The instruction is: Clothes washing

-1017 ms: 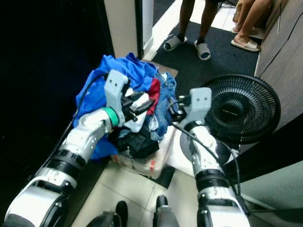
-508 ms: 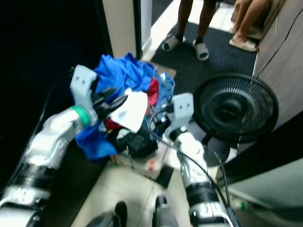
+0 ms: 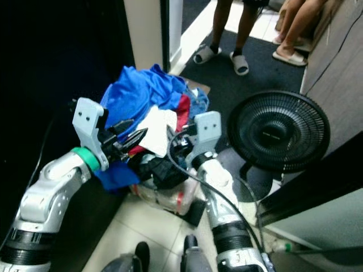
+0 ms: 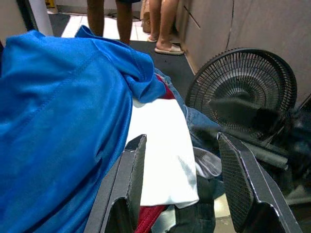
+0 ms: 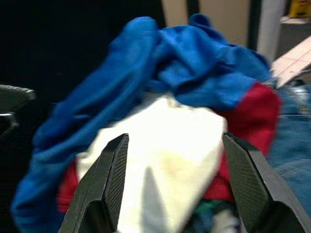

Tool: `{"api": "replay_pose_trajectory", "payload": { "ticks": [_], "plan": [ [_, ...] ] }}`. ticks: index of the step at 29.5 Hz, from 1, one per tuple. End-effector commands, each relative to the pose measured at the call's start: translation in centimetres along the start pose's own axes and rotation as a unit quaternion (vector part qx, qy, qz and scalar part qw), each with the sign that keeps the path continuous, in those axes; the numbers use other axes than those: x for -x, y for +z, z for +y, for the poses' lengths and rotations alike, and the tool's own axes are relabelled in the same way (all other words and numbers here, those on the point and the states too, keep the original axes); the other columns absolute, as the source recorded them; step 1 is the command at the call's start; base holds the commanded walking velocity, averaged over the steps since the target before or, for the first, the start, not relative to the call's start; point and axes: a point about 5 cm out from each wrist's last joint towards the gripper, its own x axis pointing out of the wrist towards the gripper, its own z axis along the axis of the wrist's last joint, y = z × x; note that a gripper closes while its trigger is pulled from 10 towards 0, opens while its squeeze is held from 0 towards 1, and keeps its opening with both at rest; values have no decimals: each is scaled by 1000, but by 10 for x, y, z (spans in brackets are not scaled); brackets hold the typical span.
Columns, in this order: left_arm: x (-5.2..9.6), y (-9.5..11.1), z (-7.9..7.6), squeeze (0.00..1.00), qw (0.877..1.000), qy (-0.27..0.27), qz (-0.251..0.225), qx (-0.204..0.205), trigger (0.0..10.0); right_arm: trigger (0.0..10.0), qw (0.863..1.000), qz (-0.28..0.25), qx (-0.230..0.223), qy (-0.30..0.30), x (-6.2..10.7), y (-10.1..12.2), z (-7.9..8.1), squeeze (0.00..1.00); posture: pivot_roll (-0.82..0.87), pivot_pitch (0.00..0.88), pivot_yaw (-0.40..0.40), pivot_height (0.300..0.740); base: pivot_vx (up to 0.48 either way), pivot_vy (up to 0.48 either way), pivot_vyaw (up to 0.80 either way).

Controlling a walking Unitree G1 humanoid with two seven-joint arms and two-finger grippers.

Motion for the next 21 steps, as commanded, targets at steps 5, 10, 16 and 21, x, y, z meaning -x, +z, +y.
{"api": "replay_pose_trajectory", "payload": {
  "ticks": [5,10,16,21],
  "plan": [
    [6,0,1,0,1000,14,10,1,10000,10000,1000,12,-8,10,-11,-2,6,0,-61,297,56,740,0,0,0],
    [18,4,3,0,999,39,16,-6,10000,10000,999,27,-11,-30,-37,13,-17,0,8,324,19,740,0,0,0],
    [30,5,6,0,997,67,23,-10,10000,10000,997,41,27,-64,-46,28,-39,0,52,339,-8,740,0,0,0],
    [39,8,11,0,995,95,27,-15,10000,10000,993,58,52,-89,-48,35,-56,0,92,350,-27,740,0,0,0]
  ]
}}
